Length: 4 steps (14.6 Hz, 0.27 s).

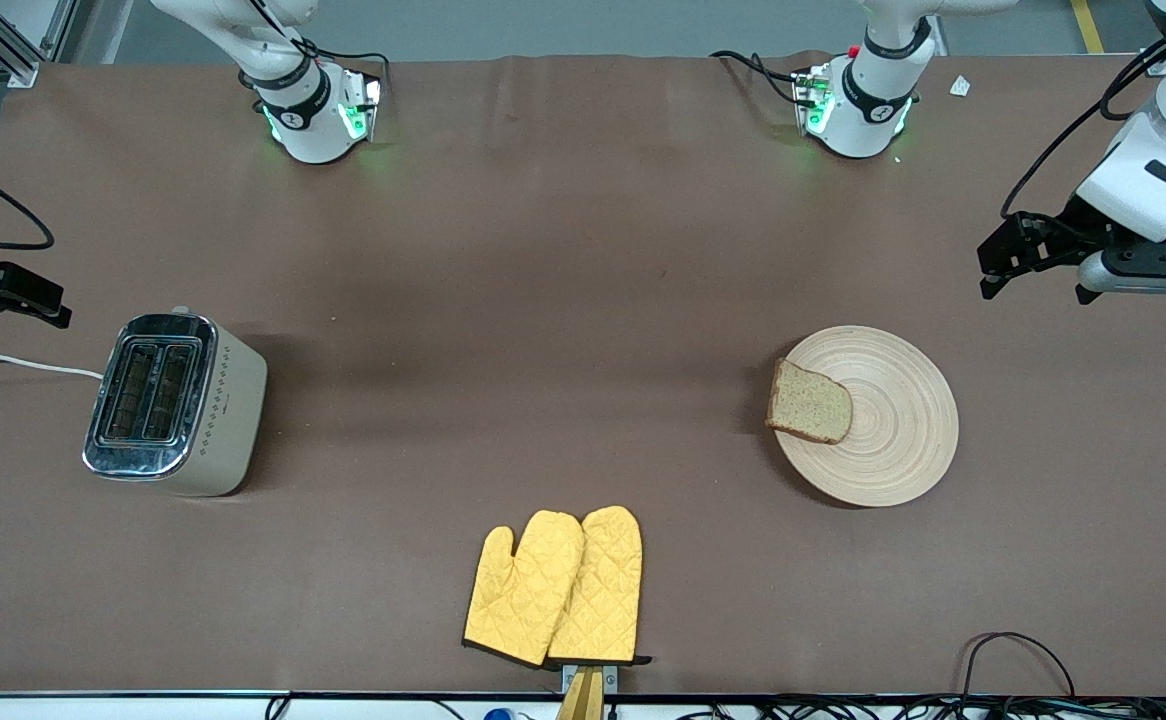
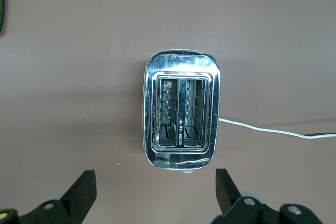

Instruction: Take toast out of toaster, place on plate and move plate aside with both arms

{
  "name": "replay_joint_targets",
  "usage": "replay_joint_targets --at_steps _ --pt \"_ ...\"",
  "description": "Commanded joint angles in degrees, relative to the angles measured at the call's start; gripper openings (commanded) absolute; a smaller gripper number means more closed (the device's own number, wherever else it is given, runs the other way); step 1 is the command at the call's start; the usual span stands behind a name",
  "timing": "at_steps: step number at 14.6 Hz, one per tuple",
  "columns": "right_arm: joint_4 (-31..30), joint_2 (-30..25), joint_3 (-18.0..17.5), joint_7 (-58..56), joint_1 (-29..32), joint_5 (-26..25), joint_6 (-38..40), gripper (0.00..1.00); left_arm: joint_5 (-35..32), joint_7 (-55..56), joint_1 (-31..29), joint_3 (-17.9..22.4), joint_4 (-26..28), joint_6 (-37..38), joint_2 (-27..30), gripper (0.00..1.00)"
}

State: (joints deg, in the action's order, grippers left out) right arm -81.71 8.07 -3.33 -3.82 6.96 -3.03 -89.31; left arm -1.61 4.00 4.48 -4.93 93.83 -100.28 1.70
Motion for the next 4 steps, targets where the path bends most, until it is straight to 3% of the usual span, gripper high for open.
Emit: replay_joint_targets --at_steps 1,4 --pt "-0.9 -0.7 -0.5 -0.3 0.9 0.9 -0.4 1.00 -0.9 -0.4 0.0 -0.3 -1.0 2.2 -0.2 1.00" --pt "-0.9 -0.7 -0.5 -0.3 0.9 0.9 -0.4 1.00 -1.3 -0.2 0.1 -0.2 -2.9 2.2 -1.3 1.00"
